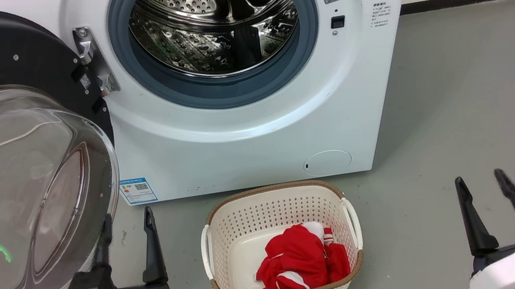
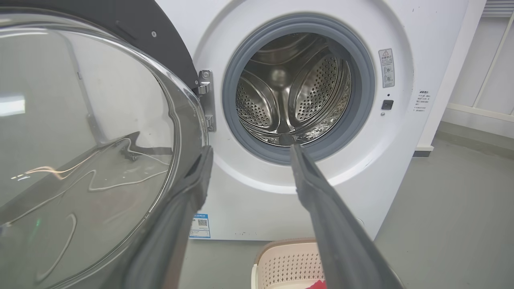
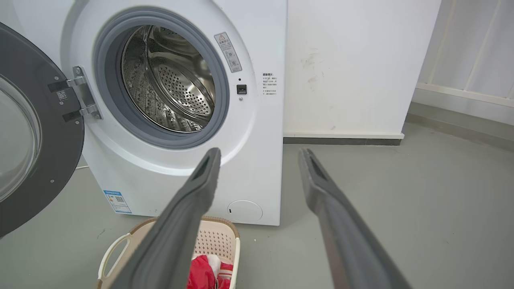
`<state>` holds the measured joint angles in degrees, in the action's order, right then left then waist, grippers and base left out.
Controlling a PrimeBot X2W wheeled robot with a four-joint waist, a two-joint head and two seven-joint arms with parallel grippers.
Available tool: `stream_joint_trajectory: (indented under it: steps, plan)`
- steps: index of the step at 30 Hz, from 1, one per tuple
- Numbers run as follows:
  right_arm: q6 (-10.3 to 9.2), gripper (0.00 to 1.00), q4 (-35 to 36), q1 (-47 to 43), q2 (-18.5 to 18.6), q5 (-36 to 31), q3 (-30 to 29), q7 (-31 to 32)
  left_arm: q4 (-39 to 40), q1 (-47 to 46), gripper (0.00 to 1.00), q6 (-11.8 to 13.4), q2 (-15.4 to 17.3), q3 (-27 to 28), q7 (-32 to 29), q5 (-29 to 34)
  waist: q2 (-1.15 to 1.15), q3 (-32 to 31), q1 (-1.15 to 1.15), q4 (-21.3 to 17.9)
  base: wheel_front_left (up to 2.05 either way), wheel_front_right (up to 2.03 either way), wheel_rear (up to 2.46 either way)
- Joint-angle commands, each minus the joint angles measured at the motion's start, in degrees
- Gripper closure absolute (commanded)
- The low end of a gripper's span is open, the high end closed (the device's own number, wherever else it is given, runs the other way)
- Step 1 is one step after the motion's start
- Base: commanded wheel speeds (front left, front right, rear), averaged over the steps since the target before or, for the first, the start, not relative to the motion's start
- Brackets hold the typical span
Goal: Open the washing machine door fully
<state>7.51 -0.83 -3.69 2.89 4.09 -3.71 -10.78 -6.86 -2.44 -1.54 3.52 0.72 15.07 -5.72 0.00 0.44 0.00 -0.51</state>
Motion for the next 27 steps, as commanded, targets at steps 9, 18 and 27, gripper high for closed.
stream_joint_trajectory:
  steps: [9,18,27]
  plan:
    - [0.00,1.00,-2.0,0.5,0.1,7.8,0.0,1.4,-2.4,-0.8,1.00,-0.5,-0.2,1.2,-2.7,-7.3,0.00,0.0,0.00,0.0,0.00,0.00,0.00]
    - [0.00,1.00,-3.4,1.8,0.3,18.1,-0.2,3.3,-2.5,-0.8,1.00,-1.2,-0.2,1.4,-4.7,-17.4,0.00,0.0,0.00,0.1,0.00,0.00,0.00]
    - [-0.01,1.00,-4.6,3.0,0.4,27.3,-0.3,4.9,-2.9,-1.2,1.00,-1.8,-0.3,1.8,-6.7,-26.4,0.00,-0.1,0.00,0.1,0.00,0.00,0.00]
